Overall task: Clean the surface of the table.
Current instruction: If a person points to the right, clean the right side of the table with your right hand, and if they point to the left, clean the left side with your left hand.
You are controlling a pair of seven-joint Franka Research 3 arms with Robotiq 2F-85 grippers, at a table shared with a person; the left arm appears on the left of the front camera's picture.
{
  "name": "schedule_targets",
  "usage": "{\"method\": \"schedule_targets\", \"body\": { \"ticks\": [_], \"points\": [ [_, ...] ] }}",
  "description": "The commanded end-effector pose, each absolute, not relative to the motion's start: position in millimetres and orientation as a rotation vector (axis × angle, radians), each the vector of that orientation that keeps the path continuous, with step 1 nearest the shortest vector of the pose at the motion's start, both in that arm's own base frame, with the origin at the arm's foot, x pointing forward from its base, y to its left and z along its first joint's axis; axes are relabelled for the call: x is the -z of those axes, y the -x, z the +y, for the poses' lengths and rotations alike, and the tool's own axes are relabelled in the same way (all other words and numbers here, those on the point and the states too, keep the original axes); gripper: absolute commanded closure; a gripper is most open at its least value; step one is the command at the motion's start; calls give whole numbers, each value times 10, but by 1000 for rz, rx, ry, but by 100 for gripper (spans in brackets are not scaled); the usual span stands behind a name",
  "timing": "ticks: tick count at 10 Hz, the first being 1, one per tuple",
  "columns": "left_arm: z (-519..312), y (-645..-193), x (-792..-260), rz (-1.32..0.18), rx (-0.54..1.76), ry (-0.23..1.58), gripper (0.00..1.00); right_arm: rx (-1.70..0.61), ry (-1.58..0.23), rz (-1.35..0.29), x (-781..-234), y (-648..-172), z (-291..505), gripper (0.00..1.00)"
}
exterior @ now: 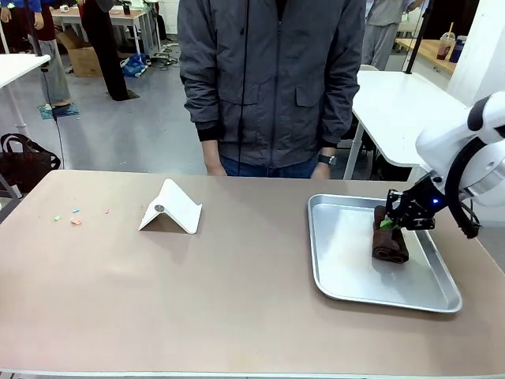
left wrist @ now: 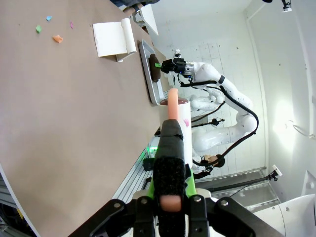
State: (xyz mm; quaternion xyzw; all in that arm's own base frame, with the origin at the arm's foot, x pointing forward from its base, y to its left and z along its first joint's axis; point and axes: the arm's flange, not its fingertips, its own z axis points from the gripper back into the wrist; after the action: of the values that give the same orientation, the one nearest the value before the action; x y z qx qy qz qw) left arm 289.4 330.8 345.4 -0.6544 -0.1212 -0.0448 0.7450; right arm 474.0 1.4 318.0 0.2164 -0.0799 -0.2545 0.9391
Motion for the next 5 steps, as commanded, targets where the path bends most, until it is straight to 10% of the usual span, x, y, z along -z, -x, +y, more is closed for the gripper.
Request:
{"method": "schedule_targets", "body": {
  "ticks": [1, 5],
  "points": [
    [3307, -2869, -3495, -261, 99, 1430, 81, 495, -569, -189, -3193, -4639, -90, 89],
    [3307, -2869, -3495, -261, 99, 1430, 81, 442, -996, 0, -3203, -4669, -223, 89]
  ]
}}
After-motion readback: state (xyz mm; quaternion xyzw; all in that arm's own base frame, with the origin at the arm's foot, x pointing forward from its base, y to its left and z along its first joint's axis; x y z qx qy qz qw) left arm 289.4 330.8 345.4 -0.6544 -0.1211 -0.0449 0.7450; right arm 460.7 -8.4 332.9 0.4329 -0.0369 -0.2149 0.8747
